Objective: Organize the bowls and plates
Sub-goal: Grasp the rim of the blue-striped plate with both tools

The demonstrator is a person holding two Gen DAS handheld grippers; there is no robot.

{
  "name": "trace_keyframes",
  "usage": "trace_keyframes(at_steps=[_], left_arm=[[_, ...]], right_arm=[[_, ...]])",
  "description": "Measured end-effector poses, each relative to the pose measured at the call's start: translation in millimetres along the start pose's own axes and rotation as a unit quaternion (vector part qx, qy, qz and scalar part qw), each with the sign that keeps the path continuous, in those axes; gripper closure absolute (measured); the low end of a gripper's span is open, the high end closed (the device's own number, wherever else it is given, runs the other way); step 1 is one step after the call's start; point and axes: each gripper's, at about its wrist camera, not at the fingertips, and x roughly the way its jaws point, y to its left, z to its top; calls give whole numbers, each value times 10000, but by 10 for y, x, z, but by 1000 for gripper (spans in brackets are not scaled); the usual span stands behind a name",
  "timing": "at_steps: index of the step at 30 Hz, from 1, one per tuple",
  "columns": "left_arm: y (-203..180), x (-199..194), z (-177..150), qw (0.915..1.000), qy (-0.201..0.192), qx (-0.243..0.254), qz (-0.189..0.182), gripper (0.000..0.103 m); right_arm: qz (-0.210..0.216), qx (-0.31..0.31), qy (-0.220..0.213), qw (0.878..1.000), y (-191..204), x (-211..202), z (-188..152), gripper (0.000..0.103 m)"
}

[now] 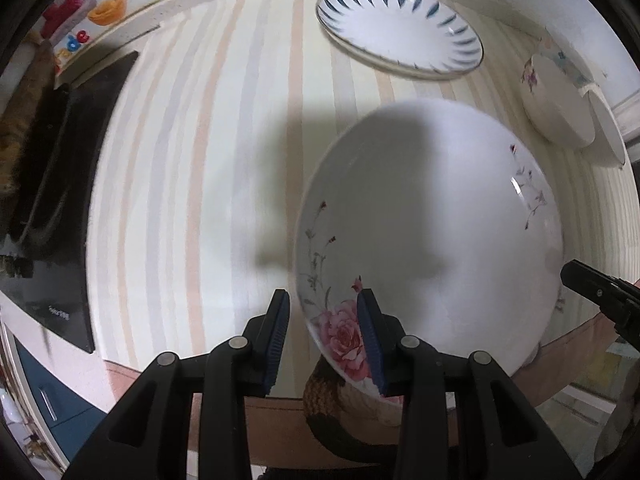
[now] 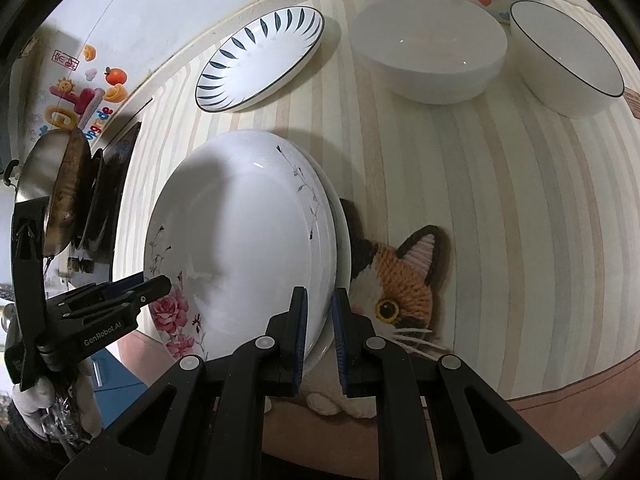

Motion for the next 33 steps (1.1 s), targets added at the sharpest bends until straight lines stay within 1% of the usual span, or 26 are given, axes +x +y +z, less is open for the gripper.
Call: trace_keyframes(at_steps=[3, 5, 6, 7, 8, 10, 12, 13, 16, 18, 19, 21, 24, 26, 28, 30, 33], left_arm=[[41, -230, 23, 9997, -225, -76, -2, 71], [76, -416, 86, 9990, -413, -177, -61, 70], [93, -500, 132, 9984, -506, -241, -112, 70], [126, -566, 193, 9977, -572, -298, -196, 70], [160, -619, 288, 9971, -617, -339, -300, 70], [245, -670, 516, 9956, -713, -421, -431, 68], [315, -676, 737, 9947, -761, -534, -443, 68], [378, -652, 905, 9938, -786, -610, -489, 68], [463, -571, 1223, 9921, -770, -776, -611, 68], [488, -468, 1456, 9917, -706, -848, -659, 68], [504, -370, 1606, 9915, -609, -880, -745, 68], [519, -196, 1796, 9907, -437, -958, -860, 68], [528, 68, 2029, 9897, -186, -1043, -964, 68], [519, 241, 2141, 9896, -11, -1062, -968, 68], [497, 415, 2226, 9892, 150, -1050, -1011, 68], [478, 568, 2276, 9887, 327, -1027, -1045, 68], [434, 724, 2305, 9887, 482, -960, -1048, 68]], right_arm=[[68, -24, -41, 10000, 28, -127, 37, 88], [119, -112, -111, 9998, 98, -289, 100, 88], [149, -158, -140, 9997, 125, -361, 134, 87], [193, -213, -182, 9994, 169, -444, 183, 83], [229, -269, -231, 9991, 223, -536, 254, 79], [266, -381, -307, 9984, 327, -685, 426, 63], [320, -471, -359, 9977, 410, -778, 614, 60], [367, -527, -392, 9972, 447, -809, 726, 59], [362, -572, -393, 9969, 497, -814, 1147, 58], [355, -526, -384, 9972, 474, -746, 1476, 57], [347, -464, -342, 9977, 428, -691, 1630, 57], [422, -285, -208, 9985, 315, -526, 1962, 57], [349, -98, 0, 9993, 172, -229, 2394, 58], [206, -103, 134, 9996, 129, -31, 2633, 58], [157, -106, 236, 9995, 93, 130, 2777, 58], [136, -141, 461, 9987, 74, 314, 2887, 58], [28, -134, 705, 9974, 24, 567, 2966, 58]])
